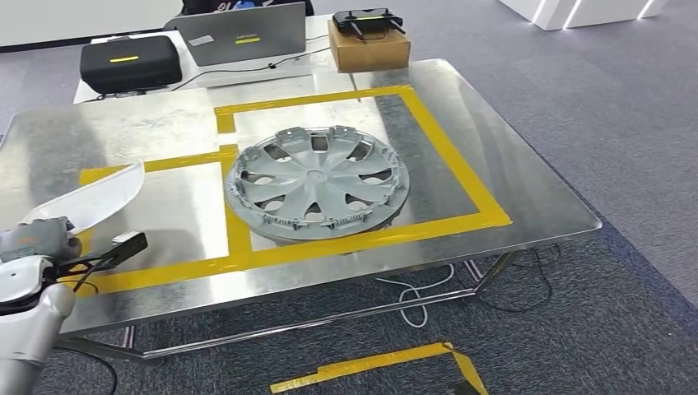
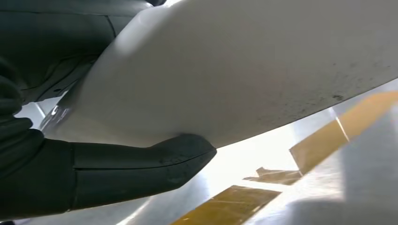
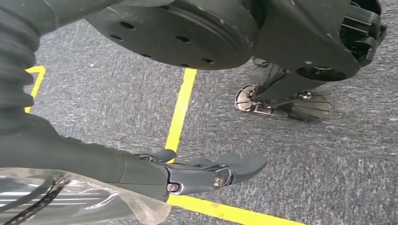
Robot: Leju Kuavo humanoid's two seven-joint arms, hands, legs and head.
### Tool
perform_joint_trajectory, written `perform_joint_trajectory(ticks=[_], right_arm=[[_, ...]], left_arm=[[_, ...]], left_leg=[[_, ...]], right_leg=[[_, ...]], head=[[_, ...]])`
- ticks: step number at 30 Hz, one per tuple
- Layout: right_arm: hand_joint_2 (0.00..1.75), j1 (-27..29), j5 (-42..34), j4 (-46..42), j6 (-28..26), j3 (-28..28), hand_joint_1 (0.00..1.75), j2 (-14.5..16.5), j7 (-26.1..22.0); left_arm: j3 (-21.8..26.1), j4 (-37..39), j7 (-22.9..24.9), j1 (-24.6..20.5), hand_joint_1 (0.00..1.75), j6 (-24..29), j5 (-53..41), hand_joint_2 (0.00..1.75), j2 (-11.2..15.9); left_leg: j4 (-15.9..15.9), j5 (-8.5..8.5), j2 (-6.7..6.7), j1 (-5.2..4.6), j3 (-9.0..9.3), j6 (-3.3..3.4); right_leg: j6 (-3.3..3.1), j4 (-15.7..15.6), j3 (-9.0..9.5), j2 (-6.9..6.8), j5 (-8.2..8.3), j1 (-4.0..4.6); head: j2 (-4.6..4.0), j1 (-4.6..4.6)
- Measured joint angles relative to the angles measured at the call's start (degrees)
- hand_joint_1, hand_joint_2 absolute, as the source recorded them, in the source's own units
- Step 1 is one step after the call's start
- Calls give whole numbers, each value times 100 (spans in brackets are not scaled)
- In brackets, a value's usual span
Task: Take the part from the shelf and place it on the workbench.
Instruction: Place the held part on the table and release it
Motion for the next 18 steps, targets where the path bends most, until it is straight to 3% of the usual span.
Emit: perform_joint_trajectory(ticks=[7,15,18], right_arm=[[175,-17,45,3,13,91,0,0,74],[175,-40,77,3,9,160,0,0,145],[44,-42,78,4,5,172,0,0,153]], left_arm=[[-847,736,206,-636,175,56,-64,175,-204],[-1647,1155,437,-867,175,153,-66,175,-414],[-1812,1242,611,-896,44,176,-65,175,-457]], left_leg=[[2,0,1,-3,-1,0],[2,-3,2,-4,-2,6],[2,-4,2,-4,-3,6]], right_leg=[[7,-3,2,2,5,-4],[7,-3,0,4,5,-5],[7,-3,-1,4,5,-5]], head=[[0,1],[0,-1],[0,0]])
